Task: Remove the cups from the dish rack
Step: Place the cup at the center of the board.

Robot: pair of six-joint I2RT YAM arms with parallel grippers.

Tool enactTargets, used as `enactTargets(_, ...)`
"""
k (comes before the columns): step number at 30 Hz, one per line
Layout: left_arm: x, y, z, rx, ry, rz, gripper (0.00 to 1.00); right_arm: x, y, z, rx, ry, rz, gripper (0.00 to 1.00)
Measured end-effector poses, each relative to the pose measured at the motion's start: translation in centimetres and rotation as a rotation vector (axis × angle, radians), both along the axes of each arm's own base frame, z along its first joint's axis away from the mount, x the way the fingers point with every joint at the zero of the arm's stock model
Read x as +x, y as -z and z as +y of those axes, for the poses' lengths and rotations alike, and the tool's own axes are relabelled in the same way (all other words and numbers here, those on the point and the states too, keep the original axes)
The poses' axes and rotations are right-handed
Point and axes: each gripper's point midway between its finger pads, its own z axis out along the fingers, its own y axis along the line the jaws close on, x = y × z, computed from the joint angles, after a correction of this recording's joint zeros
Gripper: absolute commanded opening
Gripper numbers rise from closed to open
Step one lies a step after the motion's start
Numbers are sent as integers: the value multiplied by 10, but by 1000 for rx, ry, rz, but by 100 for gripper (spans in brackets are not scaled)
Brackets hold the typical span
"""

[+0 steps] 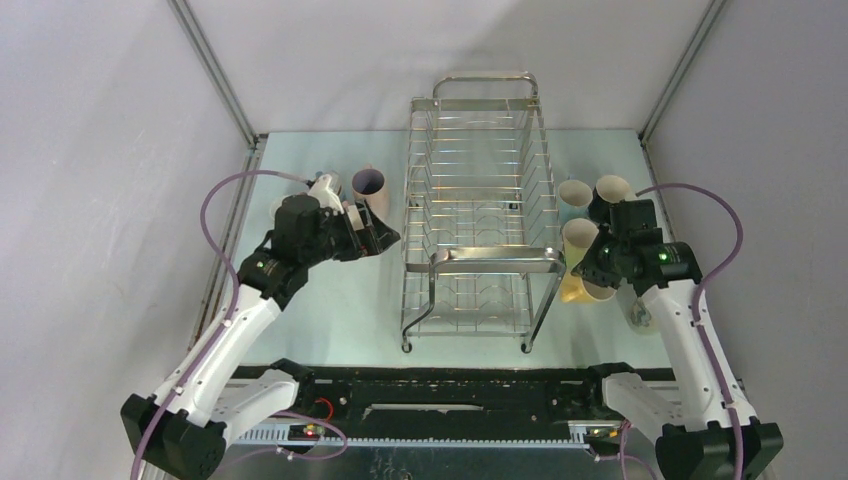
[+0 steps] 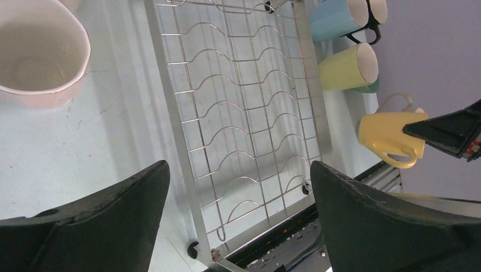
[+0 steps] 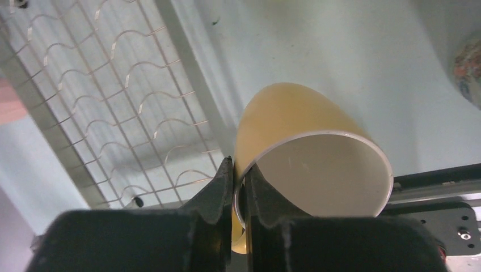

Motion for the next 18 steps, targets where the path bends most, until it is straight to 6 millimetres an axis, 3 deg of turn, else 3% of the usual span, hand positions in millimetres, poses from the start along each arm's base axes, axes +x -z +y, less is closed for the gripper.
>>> enactTargets(9,-4,-3,-1,23,41,-18,100,2,43,-11,-72,33,114,0)
enactTargets(18,-6,-1,0,35,54,-19,100,13,70,-19,-99,61,162,0)
